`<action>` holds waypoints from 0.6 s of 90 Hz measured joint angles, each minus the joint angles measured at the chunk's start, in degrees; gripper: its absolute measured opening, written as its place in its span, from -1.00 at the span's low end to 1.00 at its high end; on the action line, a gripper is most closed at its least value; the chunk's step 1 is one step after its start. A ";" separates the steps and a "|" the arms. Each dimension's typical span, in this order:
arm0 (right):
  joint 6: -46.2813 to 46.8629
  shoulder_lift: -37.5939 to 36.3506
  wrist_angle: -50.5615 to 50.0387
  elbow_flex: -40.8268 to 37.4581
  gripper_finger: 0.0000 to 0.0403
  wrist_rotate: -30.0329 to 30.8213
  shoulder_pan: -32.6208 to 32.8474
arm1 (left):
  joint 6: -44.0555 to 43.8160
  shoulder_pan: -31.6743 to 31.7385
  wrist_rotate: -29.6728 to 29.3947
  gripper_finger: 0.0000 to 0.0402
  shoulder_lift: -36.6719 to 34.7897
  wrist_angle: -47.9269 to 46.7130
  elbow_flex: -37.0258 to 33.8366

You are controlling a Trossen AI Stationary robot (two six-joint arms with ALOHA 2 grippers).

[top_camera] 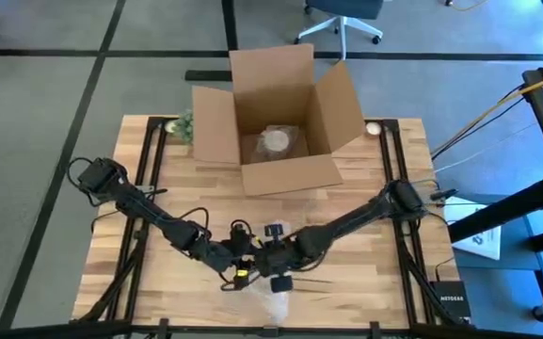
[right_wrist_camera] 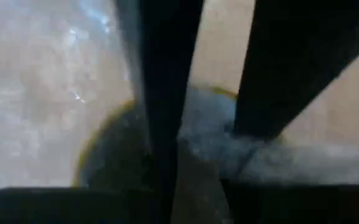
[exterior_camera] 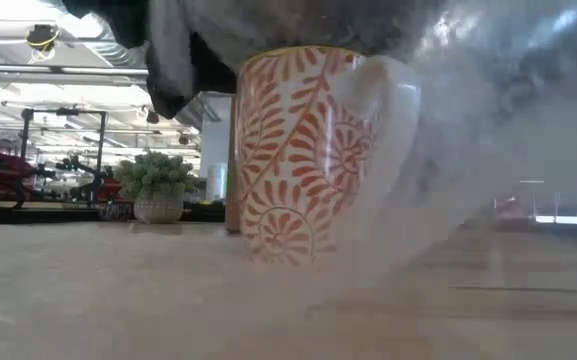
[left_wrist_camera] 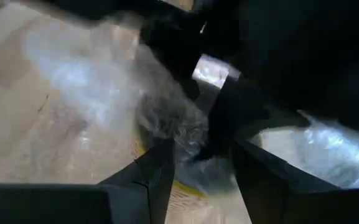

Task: Wrap mug
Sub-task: Wrap the orange mug with transparent bubble wrap

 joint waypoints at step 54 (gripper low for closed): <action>-0.61 -0.84 1.15 0.12 -0.51 -1.01 -0.06 | -3.04 1.34 0.63 -0.28 3.29 1.41 0.28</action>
